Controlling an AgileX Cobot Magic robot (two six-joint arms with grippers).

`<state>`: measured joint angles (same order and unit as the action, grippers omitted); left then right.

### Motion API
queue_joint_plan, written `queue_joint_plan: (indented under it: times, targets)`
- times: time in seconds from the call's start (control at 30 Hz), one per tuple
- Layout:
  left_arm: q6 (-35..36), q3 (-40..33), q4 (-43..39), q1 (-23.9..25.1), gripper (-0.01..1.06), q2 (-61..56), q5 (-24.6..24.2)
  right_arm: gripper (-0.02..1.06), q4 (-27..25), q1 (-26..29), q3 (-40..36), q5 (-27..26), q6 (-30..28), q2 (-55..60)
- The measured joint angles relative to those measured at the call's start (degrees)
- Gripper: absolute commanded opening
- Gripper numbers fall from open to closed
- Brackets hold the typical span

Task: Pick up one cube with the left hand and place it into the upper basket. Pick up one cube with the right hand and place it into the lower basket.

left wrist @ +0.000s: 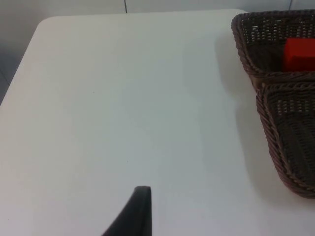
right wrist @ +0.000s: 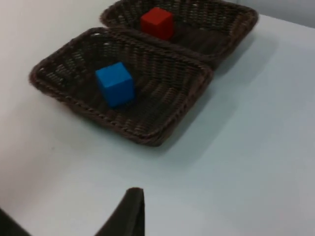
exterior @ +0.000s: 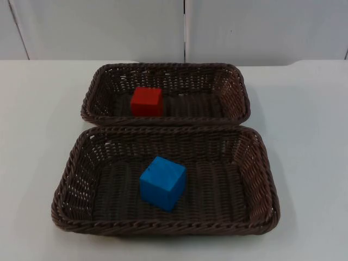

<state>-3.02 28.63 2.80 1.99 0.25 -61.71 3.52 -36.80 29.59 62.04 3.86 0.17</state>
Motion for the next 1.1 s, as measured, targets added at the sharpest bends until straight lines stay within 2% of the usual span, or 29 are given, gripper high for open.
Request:
queue_joint_plan:
  times: [0.03, 0.1, 0.27, 0.3, 0.43, 0.77, 1.1]
  targets:
    - [0.0, 0.0, 0.0, 0.0, 1.05, 0.0, 0.0, 1.05, 0.0, 2.51, 0.0, 0.0, 0.0, 0.0]
    - [0.0, 0.0, 0.0, 0.0, 1.05, 0.0, 0.0, 1.05, 0.0, 3.07, 0.0, 0.0, 0.0, 0.0]
    - [0.0, 0.0, 0.0, 0.0, 1.05, 0.0, 0.0, 1.05, 0.0, 12.44, 0.0, 0.0, 0.0, 0.0]
    - [0.0, 0.0, 0.0, 0.0, 1.05, 0.0, 0.0, 1.05, 0.0, 12.44, 0.0, 0.0, 0.0, 0.0]
    - [0.0, 0.0, 0.0, 0.0, 1.05, 0.0, 0.0, 1.05, 0.0, 18.29, 0.0, 0.0, 0.0, 0.0]
    - [0.0, 0.0, 0.0, 0.0, 1.05, 0.0, 0.0, 1.05, 0.0, 27.14, 0.0, 0.0, 0.0, 0.0]
    - [0.0, 0.0, 0.0, 0.0, 1.05, 0.0, 0.0, 1.05, -0.11, 31.69, 0.0, 0.0, 0.0, 0.0]
